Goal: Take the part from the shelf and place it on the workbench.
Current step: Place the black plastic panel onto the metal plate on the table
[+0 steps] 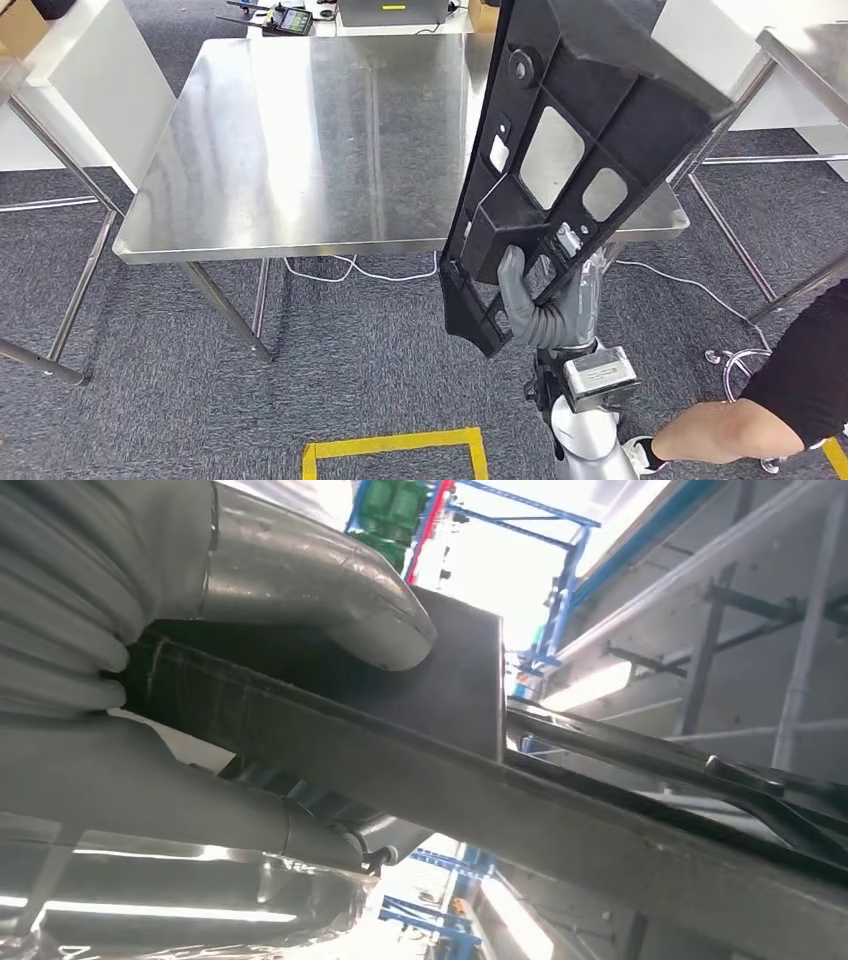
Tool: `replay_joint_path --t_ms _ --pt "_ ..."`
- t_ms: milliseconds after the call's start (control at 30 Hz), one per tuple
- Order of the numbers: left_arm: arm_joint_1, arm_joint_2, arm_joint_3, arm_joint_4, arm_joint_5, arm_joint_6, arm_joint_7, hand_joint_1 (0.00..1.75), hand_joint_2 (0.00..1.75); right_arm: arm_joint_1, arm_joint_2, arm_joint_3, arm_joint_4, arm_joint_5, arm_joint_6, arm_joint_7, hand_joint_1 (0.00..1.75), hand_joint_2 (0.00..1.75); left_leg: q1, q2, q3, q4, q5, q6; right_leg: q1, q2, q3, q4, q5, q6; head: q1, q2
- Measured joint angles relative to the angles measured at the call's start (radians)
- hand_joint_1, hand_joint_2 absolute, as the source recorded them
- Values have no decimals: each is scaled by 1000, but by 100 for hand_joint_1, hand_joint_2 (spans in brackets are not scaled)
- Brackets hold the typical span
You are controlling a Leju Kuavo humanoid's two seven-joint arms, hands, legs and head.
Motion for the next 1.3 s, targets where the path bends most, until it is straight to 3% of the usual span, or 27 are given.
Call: replay_joint_path --t_ms 67,100,133,167,200,233,267,333,400,467,533,567,633,700,767,833,867,900,967,1033,1100,1133,1167,1233,1300 --pt "0 0 0 0 0 0 0 0 175 3 -2 0 0 0 0 0 175 175 0 -2 6 1 -10 -1 -5 0 -68 69 -45 4 2 0" --pt "0 -1 0 0 0 0 0 0 175 4 -2 0 0 0 0 0 175 175 1 -4 12 2 -17 -3 -8 -1 -77 53 -45 14 3 0" --pt "1 -1 0 0 0 0 0 0 175 4 -3 0 0 0 0 0 175 175 2 -5 20 3 -25 -7 -13 -2 -70 5 -22 27 3 0" --pt "1 -2 0 0 0 0 0 0 175 4 -3 0 0 0 0 0 175 175 3 -7 26 6 -33 -13 -18 -3 -53 -62 21 42 4 0" --pt "1 -2 0 0 0 0 0 0 175 4 -3 0 1 0 0 0 175 175 3 -8 33 13 -43 -20 -20 -8 -40 -122 67 50 5 0" --pt "0 -1 0 0 0 0 0 0 175 3 -4 0 2 0 0 0 175 175 2 -9 35 17 -52 -28 -21 -13 -29 -164 101 47 6 0" --pt "0 -1 1 0 0 0 0 0 175 4 -4 0 2 0 0 0 175 175 0 -8 36 21 -60 -36 -20 -17 -24 -184 123 36 7 0" --pt "0 0 1 0 0 0 0 0 175 4 -5 0 3 0 0 1 175 175 -1 -6 40 27 -68 -47 -18 -19 -18 -184 131 4 6 0" --pt "-1 0 1 0 0 0 0 0 175 3 -6 0 2 0 0 1 175 175 4 -2 33 53 -80 -54 -19 -15 -8 -184 133 -12 4 0" --pt "-2 0 1 0 0 0 0 0 175 2 -5 0 2 0 0 0 175 175 7 2 -14 145 -120 -59 -16 -14 1 -185 128 -24 4 0" --pt "-1 -1 1 0 0 0 0 0 175 2 -5 0 3 0 0 0 175 175 7 3 -93 273 -174 -62 -8 -12 5 -185 122 -33 4 0" --pt "0 0 1 0 0 0 0 0 175 2 -5 0 3 0 0 0 175 175 7 3 -121 309 -184 -60 -4 -12 8 -185 119 -37 4 0" --pt "0 0 1 0 0 0 0 0 175 3 -5 0 3 0 0 0 175 175 4 3 -128 282 -151 -49 4 -9 15 -185 113 -42 4 0" --pt "0 0 1 0 0 0 0 0 175 2 -5 0 3 0 0 0 175 175 -3 3 -88 179 -85 -30 10 -8 24 -186 106 -43 4 0" --pt "-1 3 1 0 -3 -1 3 0 175 0 -5 0 4 13 0 11 175 175 -15 5 -52 91 -53 -7 10 -8 32 -187 99 -41 7 0" --pt "-5 5 0 -1 -23 -4 30 0 175 -79 9 17 62 104 -1 89 175 175 -30 9 -39 45 -50 9 5 -4 34 -182 100 -32 14 0" --pt "-11 6 -3 -1 -39 -6 51 0 175 -189 29 44 155 208 -11 183 175 175 -36 10 -39 37 -50 15 3 3 32 -177 106 -24 15 0" --pt "-22 5 -7 -1 -53 -8 70 0 175 -332 60 82 292 356 -33 298 175 175 -39 14 -31 28 -39 22 2 8 22 -166 109 -19 12 0" --pt "-55 4 -15 -1 -69 -12 89 0 175 -604 128 163 604 774 -101 503 175 175 -36 14 -13 17 -22 34 5 10 -9 -119 95 -17 2 0" --pt "-79 2 -18 -1 -77 -18 95 0 175 -744 170 216 831 1170 -142 557 175 175 -28 6 -1 15 -16 33 4 4 -65 -13 56 -18 0 0" --pt "-83 0 -22 -1 -83 -26 97 0 175 -803 194 262 982 1322 -138 544 175 175 -20 -7 4 15 -21 24 -1 3 -126 87 24 -6 2 0" --pt "-81 -1 -25 -1 -87 -29 98 0 175 -818 203 284 1042 1321 -130 540 175 175 -17 -13 8 16 -25 18 -4 3 -140 94 23 4 3 0" --pt "-79 -2 -29 -1 -90 -34 98 0 175 -829 209 304 1091 1314 -121 541 175 175 -13 -19 12 17 -29 12 -6 2 -137 63 38 14 3 0" --pt "-75 -3 -34 -1 -97 -41 98 0 175 -851 216 335 1170 1304 -108 547 175 175 -10 -29 24 18 -41 -1 -9 -3 -96 -76 111 31 5 0" --pt "-75 -3 -35 0 -99 -44 99 0 175 -871 225 361 1227 1302 -104 553 175 175 -11 -30 32 18 -55 -15 -6 -7 -62 -180 164 23 4 0"
